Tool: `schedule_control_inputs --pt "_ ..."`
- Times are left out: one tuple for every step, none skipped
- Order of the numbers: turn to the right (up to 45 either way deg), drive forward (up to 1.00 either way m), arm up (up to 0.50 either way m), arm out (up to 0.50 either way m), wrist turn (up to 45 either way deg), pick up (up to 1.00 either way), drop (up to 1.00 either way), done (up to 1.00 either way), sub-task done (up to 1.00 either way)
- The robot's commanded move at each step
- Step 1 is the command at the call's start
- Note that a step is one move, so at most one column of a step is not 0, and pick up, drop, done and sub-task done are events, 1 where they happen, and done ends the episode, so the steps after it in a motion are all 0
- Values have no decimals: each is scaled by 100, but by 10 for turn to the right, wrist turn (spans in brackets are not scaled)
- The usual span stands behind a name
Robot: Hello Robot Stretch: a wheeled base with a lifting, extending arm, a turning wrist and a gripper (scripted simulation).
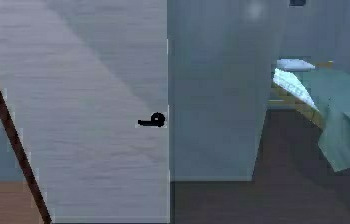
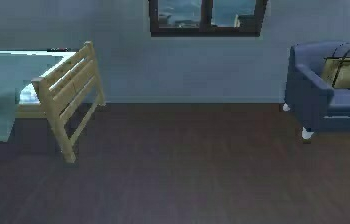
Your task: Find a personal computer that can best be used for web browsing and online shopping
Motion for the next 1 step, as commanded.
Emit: schedule_control_inputs --pt "-450 0 0 0 0 0 0 0 0"
